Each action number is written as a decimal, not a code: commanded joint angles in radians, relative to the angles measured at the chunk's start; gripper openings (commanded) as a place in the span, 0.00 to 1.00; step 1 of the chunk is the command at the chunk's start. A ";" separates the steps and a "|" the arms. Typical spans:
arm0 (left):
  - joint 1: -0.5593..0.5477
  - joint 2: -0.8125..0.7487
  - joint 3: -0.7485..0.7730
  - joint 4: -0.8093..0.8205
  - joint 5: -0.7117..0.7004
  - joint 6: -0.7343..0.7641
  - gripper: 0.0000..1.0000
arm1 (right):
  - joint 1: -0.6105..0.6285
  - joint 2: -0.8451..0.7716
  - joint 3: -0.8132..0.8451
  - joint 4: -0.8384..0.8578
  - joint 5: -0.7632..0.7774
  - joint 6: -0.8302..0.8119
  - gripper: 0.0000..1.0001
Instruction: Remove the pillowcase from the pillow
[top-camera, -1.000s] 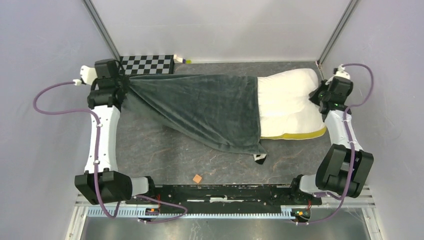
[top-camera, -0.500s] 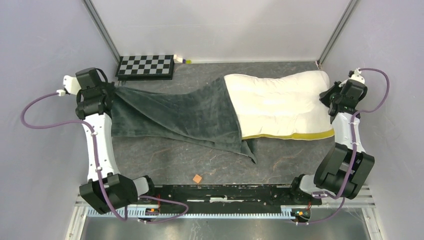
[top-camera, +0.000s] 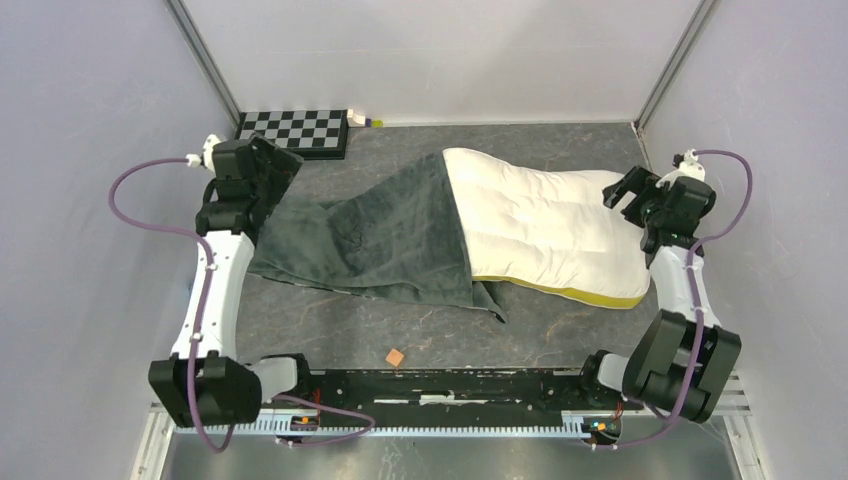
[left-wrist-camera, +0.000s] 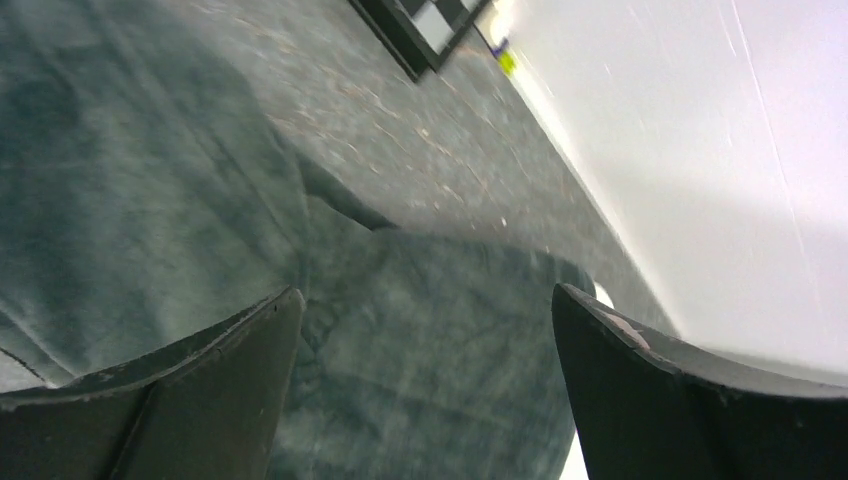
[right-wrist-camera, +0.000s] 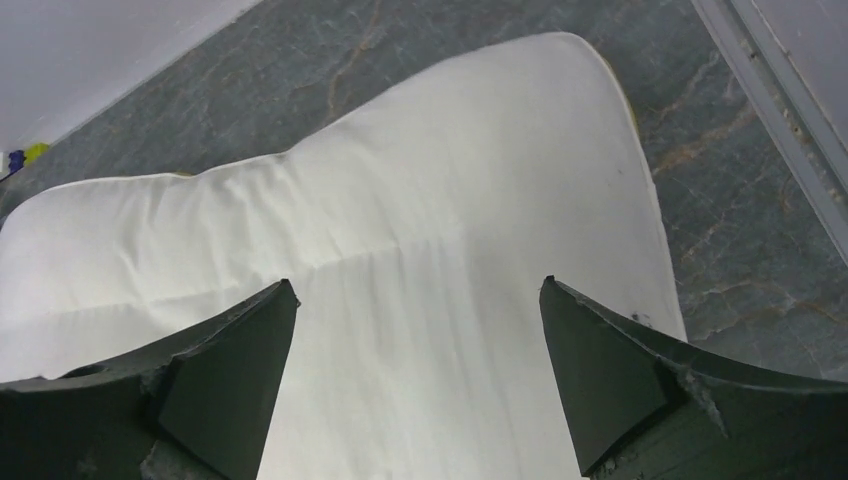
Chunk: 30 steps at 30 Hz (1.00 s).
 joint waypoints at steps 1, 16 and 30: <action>-0.099 -0.090 0.052 0.039 -0.030 0.150 1.00 | 0.076 -0.083 0.052 -0.034 0.082 -0.074 0.98; -0.540 -0.128 -0.214 0.216 0.075 0.339 1.00 | 0.409 -0.178 -0.040 -0.017 -0.044 -0.182 0.98; -0.664 -0.132 -0.478 0.399 -0.092 0.286 1.00 | 0.444 -0.232 -0.335 0.195 -0.052 -0.127 0.98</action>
